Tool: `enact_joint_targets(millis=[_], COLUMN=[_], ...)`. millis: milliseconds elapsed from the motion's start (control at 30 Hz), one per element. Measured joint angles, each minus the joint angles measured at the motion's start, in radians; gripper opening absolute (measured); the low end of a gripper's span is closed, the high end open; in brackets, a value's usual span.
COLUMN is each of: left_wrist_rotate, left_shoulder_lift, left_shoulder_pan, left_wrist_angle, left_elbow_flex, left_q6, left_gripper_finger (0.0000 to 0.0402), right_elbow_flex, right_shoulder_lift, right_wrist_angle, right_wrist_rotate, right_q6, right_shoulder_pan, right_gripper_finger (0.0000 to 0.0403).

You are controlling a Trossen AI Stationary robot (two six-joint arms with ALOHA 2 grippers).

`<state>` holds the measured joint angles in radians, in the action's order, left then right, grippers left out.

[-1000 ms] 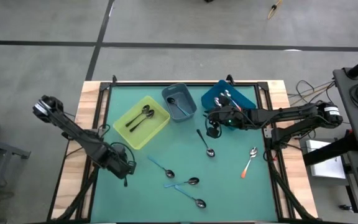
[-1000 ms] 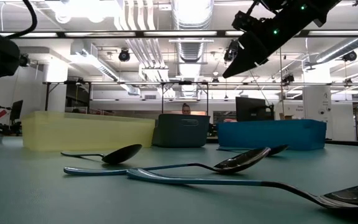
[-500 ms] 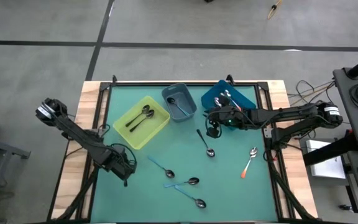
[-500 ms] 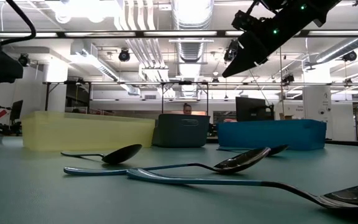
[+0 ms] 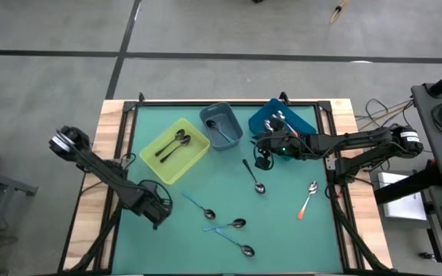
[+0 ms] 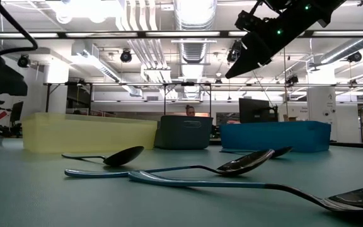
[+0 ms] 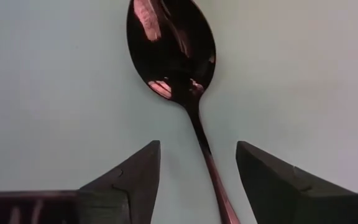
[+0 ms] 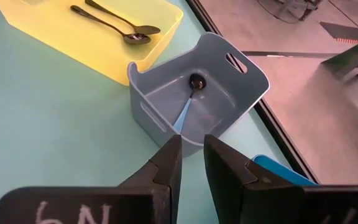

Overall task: Sort silverware by color (type)
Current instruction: Put the black spoon into the yellow bin

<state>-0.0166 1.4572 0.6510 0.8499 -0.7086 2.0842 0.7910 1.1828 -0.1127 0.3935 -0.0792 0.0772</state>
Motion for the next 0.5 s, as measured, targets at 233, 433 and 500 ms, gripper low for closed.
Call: enact_joint_targets(millis=[233,433,500], left_wrist_rotate=[0.003,0.004,0.006], left_shoulder_lift=[0.029,0.029,0.029], left_shoulder_pan=[-0.001,-0.001,-0.001], left_wrist_angle=[-0.012,-0.017,-0.017], left_elbow_flex=[-0.001,-0.001,-0.001], left_q6=[-0.010,-0.010,-0.010], left_gripper_finger=[0.0165,0.0113,0.0093], right_elbow_flex=[0.000,0.000,0.000], right_shoulder_lift=[0.000,0.000,0.000], right_wrist_angle=[0.000,0.000,0.000], right_wrist_rotate=[0.000,0.000,0.000], right_q6=[-0.002,-0.003,-0.004], right_shoulder_pan=[0.000,0.000,0.000], right_gripper_finger=[0.0058,0.0058,0.0059])
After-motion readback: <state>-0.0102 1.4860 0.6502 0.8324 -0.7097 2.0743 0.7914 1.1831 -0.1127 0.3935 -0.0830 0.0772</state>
